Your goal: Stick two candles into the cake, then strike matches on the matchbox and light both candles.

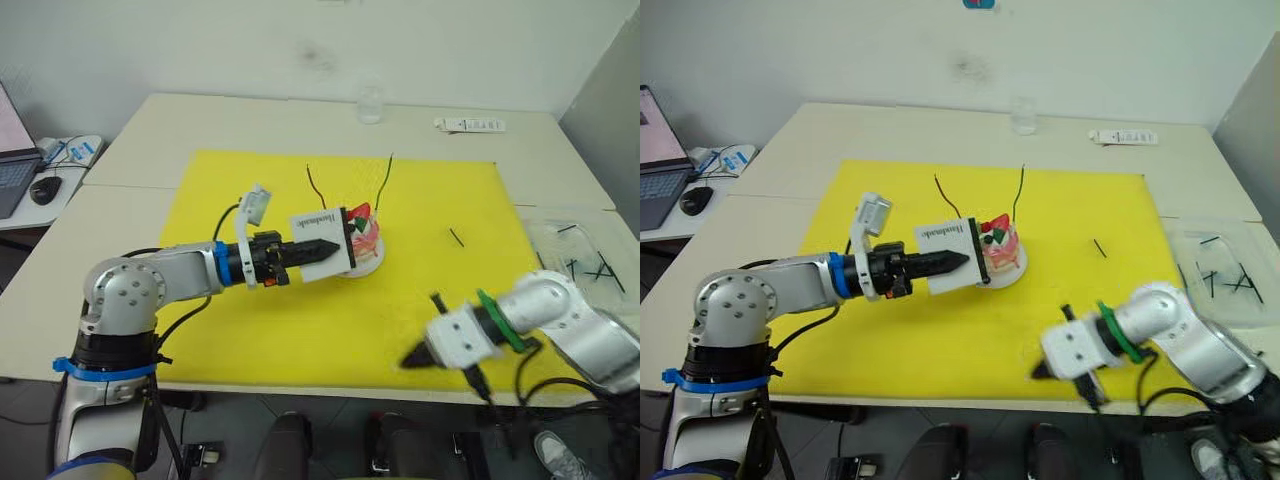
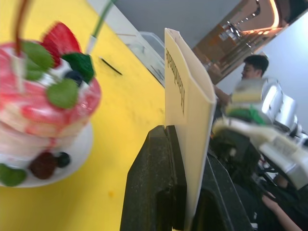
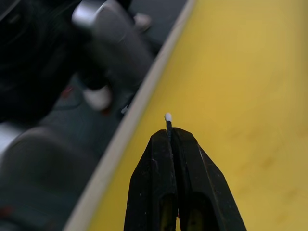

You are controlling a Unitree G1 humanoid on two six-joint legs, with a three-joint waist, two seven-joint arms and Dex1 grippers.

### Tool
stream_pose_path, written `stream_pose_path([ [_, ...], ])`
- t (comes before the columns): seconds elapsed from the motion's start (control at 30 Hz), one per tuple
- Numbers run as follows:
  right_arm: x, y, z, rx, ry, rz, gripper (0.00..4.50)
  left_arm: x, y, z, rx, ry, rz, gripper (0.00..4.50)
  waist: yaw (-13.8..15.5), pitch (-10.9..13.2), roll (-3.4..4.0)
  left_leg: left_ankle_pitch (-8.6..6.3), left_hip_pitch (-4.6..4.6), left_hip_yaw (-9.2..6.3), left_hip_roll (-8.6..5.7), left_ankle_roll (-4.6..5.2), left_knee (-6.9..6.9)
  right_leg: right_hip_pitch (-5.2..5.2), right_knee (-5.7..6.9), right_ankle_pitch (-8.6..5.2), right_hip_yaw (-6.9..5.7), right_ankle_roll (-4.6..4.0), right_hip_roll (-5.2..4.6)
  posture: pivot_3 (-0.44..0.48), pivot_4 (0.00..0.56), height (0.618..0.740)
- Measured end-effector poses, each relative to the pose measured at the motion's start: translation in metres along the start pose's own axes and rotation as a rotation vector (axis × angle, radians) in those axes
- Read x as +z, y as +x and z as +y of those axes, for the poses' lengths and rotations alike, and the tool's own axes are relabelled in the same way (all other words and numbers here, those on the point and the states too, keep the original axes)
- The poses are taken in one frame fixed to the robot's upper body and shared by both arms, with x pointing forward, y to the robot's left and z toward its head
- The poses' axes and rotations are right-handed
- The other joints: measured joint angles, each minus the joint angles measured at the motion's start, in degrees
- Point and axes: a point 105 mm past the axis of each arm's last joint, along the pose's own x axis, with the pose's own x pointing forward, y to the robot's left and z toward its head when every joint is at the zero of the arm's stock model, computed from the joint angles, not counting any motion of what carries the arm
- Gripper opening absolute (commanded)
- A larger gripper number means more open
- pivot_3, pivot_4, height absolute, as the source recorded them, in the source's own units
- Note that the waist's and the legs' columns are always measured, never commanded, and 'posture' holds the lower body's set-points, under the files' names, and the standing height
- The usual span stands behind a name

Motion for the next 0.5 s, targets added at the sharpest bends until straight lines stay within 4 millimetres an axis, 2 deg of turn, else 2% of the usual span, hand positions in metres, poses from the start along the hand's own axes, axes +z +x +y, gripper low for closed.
stream_pose_path([
  [0.1,-0.006,-0.03,-0.041,-0.18,0.021,0.011,0.04,-0.001,0.001,-0.001,-0.015,-0.004,0.001,0.0,-1.14,0.08,-0.13,0.01,0.26,0.1,0.12,0.0,0.0,0.05,0.02,0.31,0.02,-0.22,0.01,0.0,0.15,0.74],
  [0.17,0.006,-0.053,-0.076,-0.34,0.032,-0.062,0.04,-0.003,0.001,-0.001,-0.016,-0.008,0.001,0.0,-1.39,0.09,-0.15,0.02,0.46,0.01,0.18,-0.01,-0.04,0.13,0.16,0.36,-0.03,-0.32,0.09,0.0,0.15,0.74],
  [0.23,0.023,-0.064,-0.095,-0.433,0.008,-0.136,0.04,-0.007,0.002,-0.002,-0.024,-0.015,0.005,0.0,-1.19,0.09,-0.16,0.03,0.49,-0.16,0.24,-0.01,-0.09,0.19,0.19,0.32,-0.17,-0.41,0.17,0.0,0.15,0.74],
  [0.33,0.039,-0.06,-0.105,-0.503,-0.025,-0.229,0.04,-0.01,0.004,-0.002,-0.03,-0.023,0.004,0.0,-0.64,0.09,-0.16,0.03,0.41,-0.18,0.31,-0.02,-0.1,0.16,0.19,0.17,-0.19,-0.55,0.25,0.0,0.15,0.74],
  [0.5,0.052,-0.051,-0.113,-0.615,-0.105,-0.27,0.04,-0.012,0.008,-0.004,-0.037,-0.039,0.007,0.0,-0.43,0.09,-0.16,0.03,0.06,-0.06,0.14,-0.04,-0.02,0.0,0.1,0.03,-0.13,-0.32,-0.01,0.0,0.15,0.74],
])
